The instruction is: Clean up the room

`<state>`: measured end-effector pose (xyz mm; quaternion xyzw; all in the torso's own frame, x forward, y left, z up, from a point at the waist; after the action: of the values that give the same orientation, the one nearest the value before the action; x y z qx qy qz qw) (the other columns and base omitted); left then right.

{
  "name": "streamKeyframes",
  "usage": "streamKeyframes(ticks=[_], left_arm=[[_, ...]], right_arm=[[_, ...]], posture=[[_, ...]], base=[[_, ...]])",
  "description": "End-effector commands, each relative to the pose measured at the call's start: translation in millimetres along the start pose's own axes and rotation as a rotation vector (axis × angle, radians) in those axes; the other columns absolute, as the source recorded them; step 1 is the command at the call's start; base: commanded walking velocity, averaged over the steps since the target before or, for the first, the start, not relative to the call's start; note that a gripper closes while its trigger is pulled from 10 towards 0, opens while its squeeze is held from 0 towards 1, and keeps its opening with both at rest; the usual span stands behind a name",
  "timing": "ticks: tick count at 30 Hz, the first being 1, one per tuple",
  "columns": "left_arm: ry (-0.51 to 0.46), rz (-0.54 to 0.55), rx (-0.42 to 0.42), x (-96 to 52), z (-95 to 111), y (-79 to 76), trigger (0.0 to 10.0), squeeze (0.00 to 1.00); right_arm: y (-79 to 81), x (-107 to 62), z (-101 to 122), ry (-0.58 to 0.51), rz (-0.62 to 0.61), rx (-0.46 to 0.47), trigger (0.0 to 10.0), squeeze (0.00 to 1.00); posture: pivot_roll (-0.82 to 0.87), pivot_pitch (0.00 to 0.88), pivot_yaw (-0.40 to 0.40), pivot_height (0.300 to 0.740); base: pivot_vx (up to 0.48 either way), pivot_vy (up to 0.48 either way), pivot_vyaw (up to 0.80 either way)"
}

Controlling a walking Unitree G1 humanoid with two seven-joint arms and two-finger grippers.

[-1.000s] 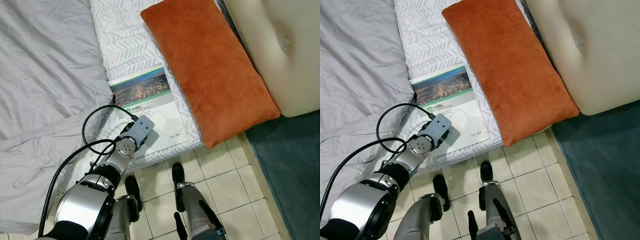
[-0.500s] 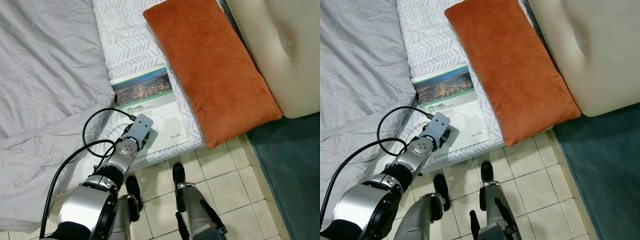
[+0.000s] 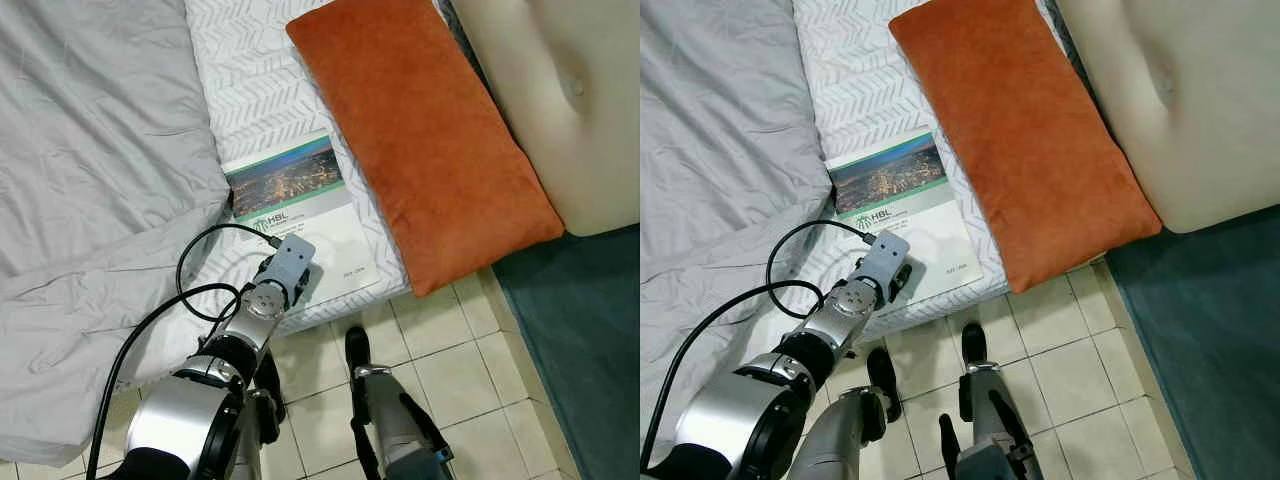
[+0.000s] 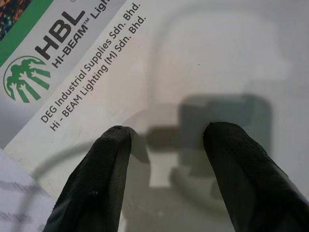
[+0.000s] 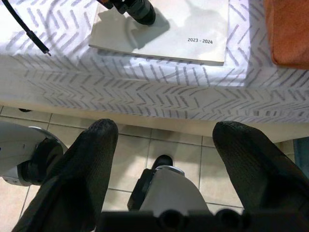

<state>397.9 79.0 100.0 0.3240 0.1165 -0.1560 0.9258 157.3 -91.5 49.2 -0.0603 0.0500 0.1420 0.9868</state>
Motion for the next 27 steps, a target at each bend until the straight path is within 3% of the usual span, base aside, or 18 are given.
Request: streamKeyframes(ticks=[1,10,20,25,27], left_arm=[[0.072,-0.067,-0.038,-4.3,-20.5,-23.3,10.0,0.00],[0.070,-0.065,-0.079,-3.8,-17.2,-25.4,10.0,0.00],[0.058,-0.074,0.032,-3.8,-18.7,-19.6,10.0,0.00],[0.050,-0.052,0.031,-3.3,-17.8,-11.7,10.0,0.00],[0.011,-0.036,0.010,-1.6,-8.0,-7.8,10.0,0.00]], right_arm=[[4.1,-11.7,-16.5,0.084,0.009,0.014,10.0,0.00],[2.3,-12.4,-15.0,0.082,0.004,0.008,10.0,0.00],[2.8,-16.9,-14.5,0.085,0.006,0.006,10.0,0.00],[1.3,-17.4,-17.3,0.092,0.002,0.006,10.0,0.00],[-0.5,-15.9,-19.7,0.095,0.000,0.006,10.0,0.00]], posture=[[-0.38,0.705,0.031,0.740],[-0.40,0.704,0.024,0.740],[-0.42,0.702,0.021,0.740],[-0.39,0.702,0.030,0.740],[-0.38,0.694,0.038,0.740]], base=[[0.000,0.000,0.00],[0.000,0.000,0.00],[0.000,0.000,0.00],[0.000,0.000,0.00],[0.000,0.000,0.00]])
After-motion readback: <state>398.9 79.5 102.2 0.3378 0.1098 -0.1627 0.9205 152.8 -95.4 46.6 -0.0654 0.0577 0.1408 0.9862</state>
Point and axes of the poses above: a point about 5 cm out from each wrist's last joint towards the gripper, its own x axis pointing out of the wrist towards the gripper, its own z axis along the axis of the wrist's last joint, y = z × x, the point moved 2 cm from there along x, pointing out of the wrist towards the gripper, and after that the axes turned 13 degrees about x, right-handed, at the moved point
